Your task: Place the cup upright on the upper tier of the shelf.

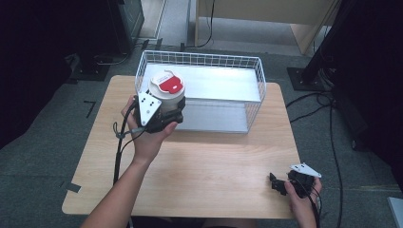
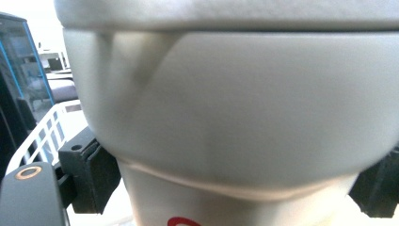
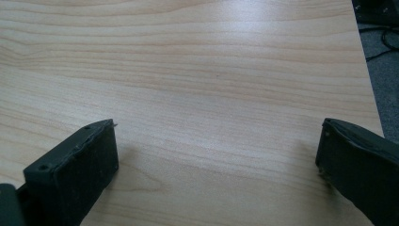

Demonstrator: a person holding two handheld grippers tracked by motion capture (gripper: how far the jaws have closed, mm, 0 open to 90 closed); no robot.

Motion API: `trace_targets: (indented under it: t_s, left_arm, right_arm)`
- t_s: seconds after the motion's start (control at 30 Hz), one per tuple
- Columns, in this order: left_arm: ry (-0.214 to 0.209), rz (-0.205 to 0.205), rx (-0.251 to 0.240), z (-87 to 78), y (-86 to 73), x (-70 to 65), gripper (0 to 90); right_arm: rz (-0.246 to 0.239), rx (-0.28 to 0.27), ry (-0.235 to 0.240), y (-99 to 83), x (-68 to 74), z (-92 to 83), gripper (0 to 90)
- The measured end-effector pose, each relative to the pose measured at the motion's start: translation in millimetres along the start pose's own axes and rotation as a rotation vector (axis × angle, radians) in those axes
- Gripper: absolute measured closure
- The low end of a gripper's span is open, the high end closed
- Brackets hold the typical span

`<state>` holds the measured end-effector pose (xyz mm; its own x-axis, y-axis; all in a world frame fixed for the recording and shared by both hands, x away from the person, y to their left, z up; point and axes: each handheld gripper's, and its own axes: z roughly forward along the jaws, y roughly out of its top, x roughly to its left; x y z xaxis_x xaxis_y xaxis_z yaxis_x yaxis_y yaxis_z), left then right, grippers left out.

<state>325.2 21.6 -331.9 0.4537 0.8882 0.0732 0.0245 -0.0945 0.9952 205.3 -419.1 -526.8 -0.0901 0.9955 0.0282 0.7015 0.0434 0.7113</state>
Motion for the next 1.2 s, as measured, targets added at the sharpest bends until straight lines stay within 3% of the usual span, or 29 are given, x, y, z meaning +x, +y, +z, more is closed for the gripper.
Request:
trace_targets:
  t_s: [0.3, 0.4, 0.67, 0.9, 1.2]
  left_arm:
    - [0.027, -0.036, -0.015, 27.5, 10.6, 10.7, 9.1]
    - [0.036, -0.029, -0.021, 36.5, 14.0, 11.9, 9.2]
    - [0.037, -0.015, -0.031, 67.9, 21.1, 5.5, 9.1]
    - [0.057, 0.009, -0.006, 97.3, 20.8, -4.6, 9.1]
    - [0.084, -0.006, 0.021, 127.3, 22.7, -3.8, 9.1]
  right_arm:
    - [-0.005, 0.005, 0.007, 0.0, 0.6, -0.2, 0.0]
    - [-0.008, 0.003, 0.008, 0.0, 0.6, -0.2, 0.0]
    - [-0.013, 0.002, 0.016, -0.1, 0.9, -0.2, 0.0]
    - [-0.019, 0.001, 0.020, -0.1, 1.0, 0.0, 0.0]
    - [-0.018, 0.001, 0.023, 0.0, 1.0, -0.2, 0.0]
